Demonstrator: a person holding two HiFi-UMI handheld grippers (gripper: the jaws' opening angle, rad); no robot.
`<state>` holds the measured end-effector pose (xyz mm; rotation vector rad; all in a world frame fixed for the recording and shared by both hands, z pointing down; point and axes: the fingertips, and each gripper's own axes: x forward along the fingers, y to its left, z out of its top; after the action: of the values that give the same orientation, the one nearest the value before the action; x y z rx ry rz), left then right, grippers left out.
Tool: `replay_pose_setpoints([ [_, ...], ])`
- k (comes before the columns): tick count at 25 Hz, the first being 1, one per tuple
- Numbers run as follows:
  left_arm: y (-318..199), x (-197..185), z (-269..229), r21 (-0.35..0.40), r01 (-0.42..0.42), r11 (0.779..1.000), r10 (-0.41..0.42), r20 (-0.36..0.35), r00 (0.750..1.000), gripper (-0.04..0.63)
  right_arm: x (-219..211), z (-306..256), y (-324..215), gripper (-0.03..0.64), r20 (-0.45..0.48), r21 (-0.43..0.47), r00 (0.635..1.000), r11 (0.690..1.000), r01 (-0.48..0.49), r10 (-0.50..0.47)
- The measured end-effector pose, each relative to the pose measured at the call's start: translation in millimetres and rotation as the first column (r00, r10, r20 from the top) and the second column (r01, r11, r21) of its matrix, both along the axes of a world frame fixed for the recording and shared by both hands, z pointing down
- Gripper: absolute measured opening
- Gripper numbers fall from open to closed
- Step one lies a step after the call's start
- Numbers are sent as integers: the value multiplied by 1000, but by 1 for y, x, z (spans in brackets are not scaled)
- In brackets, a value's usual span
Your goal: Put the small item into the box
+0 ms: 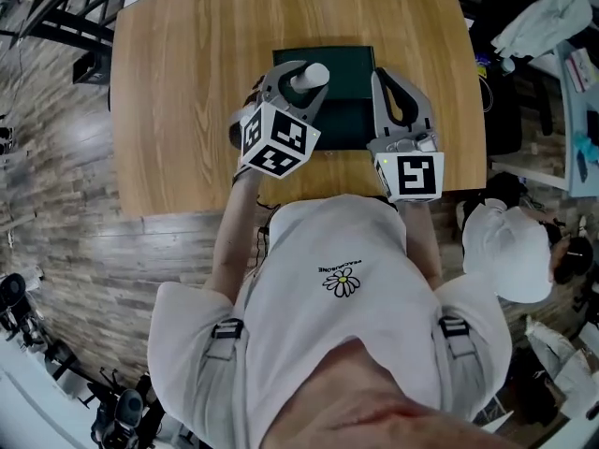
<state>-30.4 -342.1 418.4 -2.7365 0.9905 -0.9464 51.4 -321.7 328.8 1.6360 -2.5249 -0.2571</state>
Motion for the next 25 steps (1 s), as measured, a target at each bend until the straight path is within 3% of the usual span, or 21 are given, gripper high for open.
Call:
replay_pose_setpoints([
  [2,8,10,36,-89,-73,993,83,115,990,186,3,5,2,5,-7,-16,1000,1000,-5,5],
  [5,25,19,84,-221,-157,962,206,220,954,186,9,15,7,5,4,-46,1000,999,-14,15],
  [7,39,23,111,-310,-198,930,285,268,920,186,18,24,10,5,9,-62,1000,998,-27,28],
  [12,77,26,170,-509,-245,825,460,356,813,186,40,36,24,5,-18,-106,998,992,-70,68],
  [17,98,23,207,-601,-249,760,562,414,716,186,50,44,36,5,-53,-129,994,987,-99,93],
  [20,102,18,221,-634,-234,737,600,455,658,187,52,44,40,5,-40,-126,994,987,-105,100],
  [22,103,16,226,-643,-227,731,610,468,640,189,53,44,43,5,-32,-131,993,985,-114,111],
  [25,103,17,227,-649,-235,724,621,464,632,189,55,45,45,5,-28,-133,993,984,-121,119],
])
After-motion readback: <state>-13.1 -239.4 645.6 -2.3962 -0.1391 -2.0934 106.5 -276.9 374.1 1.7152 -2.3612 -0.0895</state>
